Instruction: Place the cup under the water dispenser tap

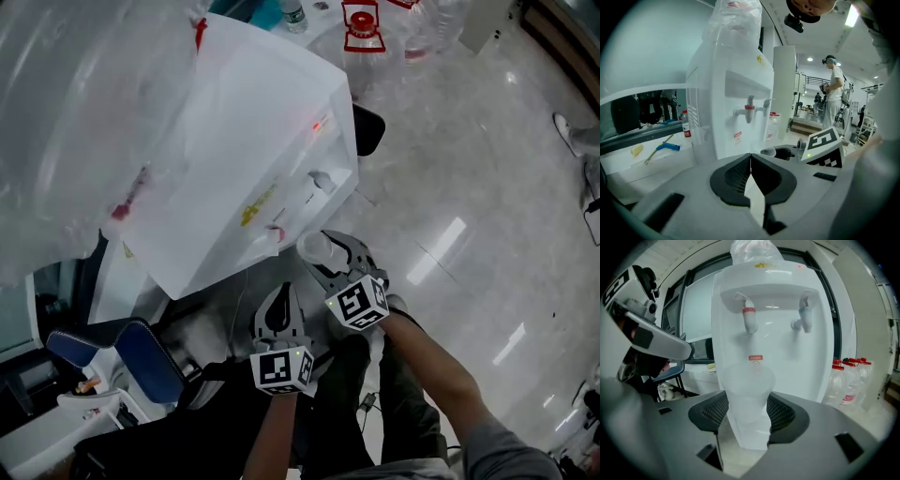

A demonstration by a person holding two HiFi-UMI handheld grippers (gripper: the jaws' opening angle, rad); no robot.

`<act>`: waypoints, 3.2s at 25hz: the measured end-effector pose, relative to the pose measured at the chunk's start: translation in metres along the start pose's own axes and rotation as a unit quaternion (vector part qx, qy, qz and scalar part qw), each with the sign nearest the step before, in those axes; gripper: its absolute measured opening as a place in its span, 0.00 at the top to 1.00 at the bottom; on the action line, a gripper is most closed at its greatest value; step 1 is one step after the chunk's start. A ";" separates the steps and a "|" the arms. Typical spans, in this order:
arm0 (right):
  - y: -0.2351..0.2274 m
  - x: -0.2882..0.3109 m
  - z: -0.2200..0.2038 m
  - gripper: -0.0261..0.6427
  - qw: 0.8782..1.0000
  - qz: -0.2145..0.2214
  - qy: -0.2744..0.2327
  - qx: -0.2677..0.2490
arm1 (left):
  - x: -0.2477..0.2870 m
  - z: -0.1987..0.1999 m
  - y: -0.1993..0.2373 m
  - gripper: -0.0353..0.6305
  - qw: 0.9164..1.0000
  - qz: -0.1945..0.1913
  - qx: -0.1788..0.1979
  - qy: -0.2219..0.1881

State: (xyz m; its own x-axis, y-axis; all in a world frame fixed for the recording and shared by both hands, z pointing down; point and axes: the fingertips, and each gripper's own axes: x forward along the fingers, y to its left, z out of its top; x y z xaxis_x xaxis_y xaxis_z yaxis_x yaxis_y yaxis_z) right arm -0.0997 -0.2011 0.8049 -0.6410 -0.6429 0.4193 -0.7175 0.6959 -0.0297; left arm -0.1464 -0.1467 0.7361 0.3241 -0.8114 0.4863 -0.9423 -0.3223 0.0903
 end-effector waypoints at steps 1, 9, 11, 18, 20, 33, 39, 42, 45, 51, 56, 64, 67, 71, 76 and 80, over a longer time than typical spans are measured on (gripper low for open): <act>0.000 0.006 -0.003 0.58 1.000 0.000 -0.001 -0.001 | 0.003 -0.003 0.002 0.93 1.000 -0.001 0.002 -0.001; -0.007 0.048 -0.024 0.58 1.000 0.001 -0.009 -0.002 | 0.018 -0.018 0.007 0.93 1.000 -0.014 0.022 -0.009; -0.008 0.055 -0.027 0.58 1.000 0.005 -0.010 -0.004 | 0.020 -0.023 0.006 0.93 1.000 -0.016 0.025 -0.007; -0.002 0.072 -0.036 0.58 1.000 0.021 -0.011 -0.018 | 0.023 -0.035 0.010 0.93 1.000 -0.003 0.019 -0.012; 0.000 0.075 -0.040 0.58 0.999 0.025 -0.009 -0.022 | 0.024 -0.037 0.011 0.93 1.000 -0.001 0.018 -0.013; 0.005 0.087 -0.048 0.57 0.999 0.030 -0.005 -0.046 | 0.022 -0.047 0.018 0.93 1.000 0.015 0.012 -0.013; 0.008 0.088 -0.050 0.57 0.998 0.039 -0.001 -0.042 | 0.021 -0.047 0.016 0.93 1.000 0.016 0.013 -0.013; 0.008 0.088 -0.051 0.54 0.999 0.039 -0.003 -0.033 | 0.020 -0.047 0.015 0.93 1.000 0.015 0.015 -0.014; 0.008 0.088 -0.051 0.53 0.999 0.038 -0.003 -0.028 | 0.019 -0.048 0.017 0.93 1.000 0.016 0.016 -0.013; 0.005 0.072 -0.054 0.52 0.999 0.029 0.005 -0.015 | 0.013 -0.043 0.015 0.93 1.000 0.017 0.008 -0.012; 0.000 0.054 -0.050 0.52 1.000 0.020 0.009 -0.006 | 0.003 -0.040 0.009 0.93 1.000 0.018 0.003 -0.007; 0.003 0.014 -0.021 0.62 1.000 0.021 0.011 -0.003 | -0.022 -0.011 -0.002 0.93 1.000 0.011 0.006 -0.003; 0.004 -0.010 -0.003 0.72 1.000 0.012 0.010 0.003 | -0.038 0.006 -0.008 0.93 1.000 0.007 0.005 -0.002; 0.006 -0.048 0.029 0.82 1.000 0.003 0.004 0.016 | -0.059 0.033 -0.018 0.93 1.000 0.007 -0.002 -0.002; 0.012 -0.094 0.081 0.88 0.999 -0.008 -0.011 0.031 | -0.085 0.078 -0.029 0.93 1.000 0.000 -0.004 -0.014; 0.011 -0.127 0.127 0.90 0.998 -0.020 -0.037 0.038 | -0.102 0.118 -0.037 0.93 1.000 -0.008 -0.005 -0.029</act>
State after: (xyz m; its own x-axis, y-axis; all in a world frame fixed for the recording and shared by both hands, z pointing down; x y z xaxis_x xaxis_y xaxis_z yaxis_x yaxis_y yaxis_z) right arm -0.0610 -0.1520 0.6358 -0.6276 -0.6941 0.3525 -0.7599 0.6447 -0.0834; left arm -0.1351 -0.1099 0.5805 0.3439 -0.8330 0.4334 -0.9375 -0.3311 0.1074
